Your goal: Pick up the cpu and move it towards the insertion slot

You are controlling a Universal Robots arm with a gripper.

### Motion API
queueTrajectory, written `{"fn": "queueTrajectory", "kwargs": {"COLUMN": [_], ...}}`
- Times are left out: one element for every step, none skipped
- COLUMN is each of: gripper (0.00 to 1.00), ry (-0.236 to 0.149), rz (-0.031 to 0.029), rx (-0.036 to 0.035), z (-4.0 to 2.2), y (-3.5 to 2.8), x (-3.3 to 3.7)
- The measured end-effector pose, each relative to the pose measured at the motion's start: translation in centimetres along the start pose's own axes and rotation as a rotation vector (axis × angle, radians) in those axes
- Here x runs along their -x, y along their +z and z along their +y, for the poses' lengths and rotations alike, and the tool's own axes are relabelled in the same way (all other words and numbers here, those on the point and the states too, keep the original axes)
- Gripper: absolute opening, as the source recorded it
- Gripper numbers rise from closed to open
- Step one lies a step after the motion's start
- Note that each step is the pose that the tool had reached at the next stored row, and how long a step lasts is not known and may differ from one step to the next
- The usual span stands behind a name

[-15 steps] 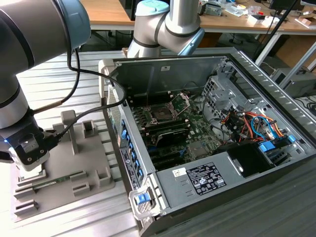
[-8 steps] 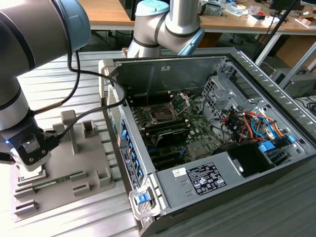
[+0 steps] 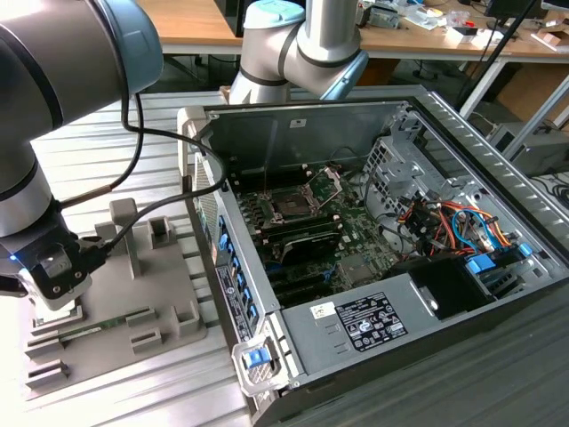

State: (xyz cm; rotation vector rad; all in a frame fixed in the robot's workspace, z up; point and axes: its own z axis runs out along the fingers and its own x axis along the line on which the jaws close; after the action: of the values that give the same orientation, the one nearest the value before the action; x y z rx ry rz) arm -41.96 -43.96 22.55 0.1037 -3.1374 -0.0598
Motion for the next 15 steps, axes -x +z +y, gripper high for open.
{"fn": "queueTrajectory", "kwargs": {"gripper": [0.11,0.11,0.11,0.11,0.11,0.11,0.11,0.11,0.11,0.11,0.11,0.11,0.11,0.11,0.11], "ry": [0.0,0.0,0.0,0.0,0.0,0.0,0.0,0.0,0.0,0.0,0.0,0.0,0.0,0.0,0.0], "rz": [-0.0001,-0.0001,-0.0001,-0.0001,-0.0001,-0.0002,-0.0002,-0.0002,-0.0001,-0.0002,-0.0001,-0.0002,-0.0001,-0.0002,-0.0002], "rx": [0.0001,0.0001,0.0001,0.0001,0.0,0.0001,0.0001,0.0001,0.0001,0.0001,0.0001,0.0002,0.0001,0.0001,0.0001], "z": [0.0,0.0,0.0,0.0,0.0,0.0,0.0,0.0,0.0,-0.01,-0.01,-0.01,-0.01,-0.02,-0.02], "y": [0.02,0.05,0.05,0.05,0.06,0.08,0.09,0.11,0.14,0.17,0.23,0.29,0.32,0.4,0.44], "x": [0.0,0.0,0.0,0.0,0.0,0.0,0.0,0.0,0.0,0.0,0.0,0.0,0.0,-0.01,-0.02]}}
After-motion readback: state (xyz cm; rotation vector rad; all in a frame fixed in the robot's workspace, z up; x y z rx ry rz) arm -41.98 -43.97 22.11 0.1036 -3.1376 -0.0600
